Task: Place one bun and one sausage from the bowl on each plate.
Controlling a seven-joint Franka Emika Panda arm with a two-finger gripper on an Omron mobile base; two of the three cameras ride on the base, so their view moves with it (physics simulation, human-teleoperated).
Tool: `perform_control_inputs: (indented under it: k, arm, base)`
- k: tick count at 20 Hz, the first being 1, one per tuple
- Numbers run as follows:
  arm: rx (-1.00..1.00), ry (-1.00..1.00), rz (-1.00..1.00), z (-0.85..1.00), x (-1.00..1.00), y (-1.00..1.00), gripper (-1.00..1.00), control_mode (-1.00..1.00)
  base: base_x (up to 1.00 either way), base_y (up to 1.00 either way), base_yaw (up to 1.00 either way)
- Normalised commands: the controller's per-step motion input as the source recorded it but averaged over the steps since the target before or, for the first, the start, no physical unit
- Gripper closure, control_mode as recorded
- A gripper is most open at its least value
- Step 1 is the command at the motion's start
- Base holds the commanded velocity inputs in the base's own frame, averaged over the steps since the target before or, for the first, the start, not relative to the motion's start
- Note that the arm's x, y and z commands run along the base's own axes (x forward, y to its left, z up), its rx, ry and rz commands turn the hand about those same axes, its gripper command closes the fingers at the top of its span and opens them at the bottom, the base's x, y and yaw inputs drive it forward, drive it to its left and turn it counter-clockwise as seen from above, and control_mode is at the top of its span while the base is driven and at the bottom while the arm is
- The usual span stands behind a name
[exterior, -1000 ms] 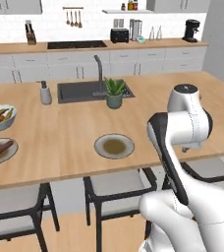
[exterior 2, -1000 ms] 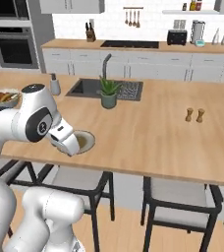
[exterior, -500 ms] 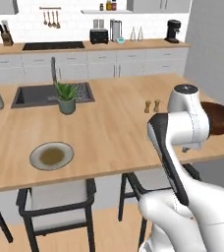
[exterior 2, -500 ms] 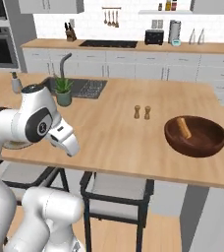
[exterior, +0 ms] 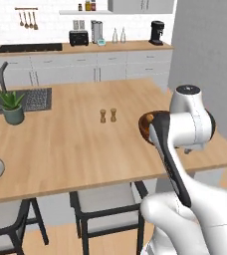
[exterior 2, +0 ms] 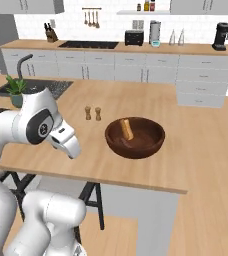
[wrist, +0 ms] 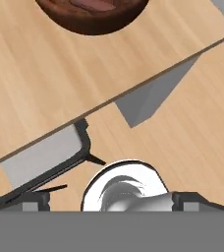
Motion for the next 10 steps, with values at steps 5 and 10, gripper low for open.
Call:
perform_control_inputs:
  k: [5, 10]
  arm:
    - [0.14, -0.01, 0.03, 0.09, 0.32, -0.60, -1.00, -1.00]
    - [0.21, -0.05, 0.16, 0.20, 0.95, -0.65, -1.00, -1.00]
  base:
    - [0.04, -0.40, 0.00]
    - [0.00, 0.00, 0.00]
